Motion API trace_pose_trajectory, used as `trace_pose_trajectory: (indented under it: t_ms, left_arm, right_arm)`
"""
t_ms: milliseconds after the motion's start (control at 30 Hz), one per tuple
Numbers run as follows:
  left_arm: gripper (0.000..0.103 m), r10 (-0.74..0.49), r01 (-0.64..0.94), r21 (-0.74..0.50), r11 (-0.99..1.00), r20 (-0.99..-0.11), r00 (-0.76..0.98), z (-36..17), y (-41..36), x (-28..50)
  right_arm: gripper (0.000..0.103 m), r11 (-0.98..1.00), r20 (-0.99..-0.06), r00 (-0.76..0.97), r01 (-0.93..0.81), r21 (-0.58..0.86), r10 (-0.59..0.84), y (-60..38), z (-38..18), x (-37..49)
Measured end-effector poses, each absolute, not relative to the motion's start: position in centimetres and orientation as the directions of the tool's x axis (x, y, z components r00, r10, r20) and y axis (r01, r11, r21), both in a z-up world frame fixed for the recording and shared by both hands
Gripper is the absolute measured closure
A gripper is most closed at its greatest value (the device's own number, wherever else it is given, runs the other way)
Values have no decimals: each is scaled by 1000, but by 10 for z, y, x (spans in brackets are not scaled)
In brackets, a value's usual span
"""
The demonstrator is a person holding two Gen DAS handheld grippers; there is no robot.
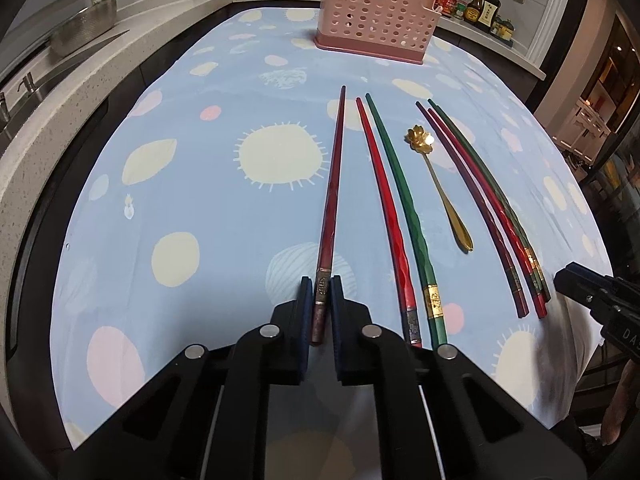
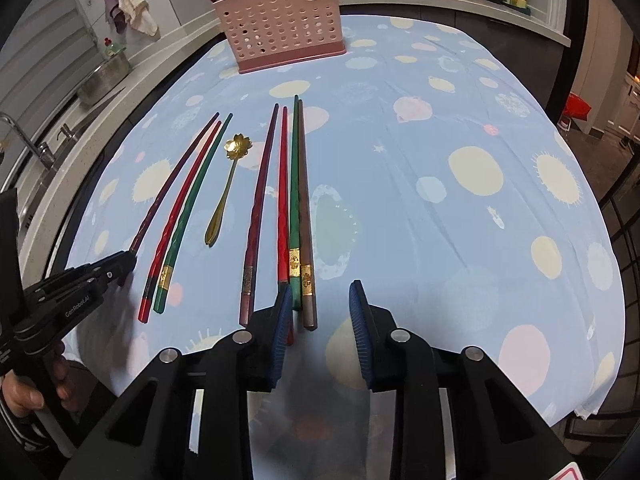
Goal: Organize utensils
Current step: 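Close the left tool on the red chopstick while the right tool grasps the brown chopstick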
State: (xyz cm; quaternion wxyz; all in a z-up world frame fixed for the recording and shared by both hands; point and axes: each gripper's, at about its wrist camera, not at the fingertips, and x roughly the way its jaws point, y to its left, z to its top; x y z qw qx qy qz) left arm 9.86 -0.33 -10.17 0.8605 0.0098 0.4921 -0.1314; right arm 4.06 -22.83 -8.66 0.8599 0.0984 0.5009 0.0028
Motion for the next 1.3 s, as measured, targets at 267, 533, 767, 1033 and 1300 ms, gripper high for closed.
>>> trace_pose_trajectory:
  t_ms: [267,533,767,1033,1300]
  left_arm:
    - [94,-223,228,-126,966,-851,475,-103,-2,100]
    - [94,-231,223,-138,965,-851,472,-103,-1,102]
    - [94,-236,220,-146,965,-850,471,-104,0,101]
    - [94,-240,218,-151,964,-849,470,-104,0,101]
    - [94,-249,219,-163,962,-851,463,-103,1,100]
  right_arm:
    - [86,983,-874,476,89,161,100,-227,-96,41]
    - [86,981,-874,478,108,162,91,-233,-100,44]
    - [86,981,-870,485,111,160,87,-233,-102,50]
    - [94,982,-863,498,100,160,90,-232,-102,53]
    - [95,982,-853,513,93,166,96,-232,-97,51]
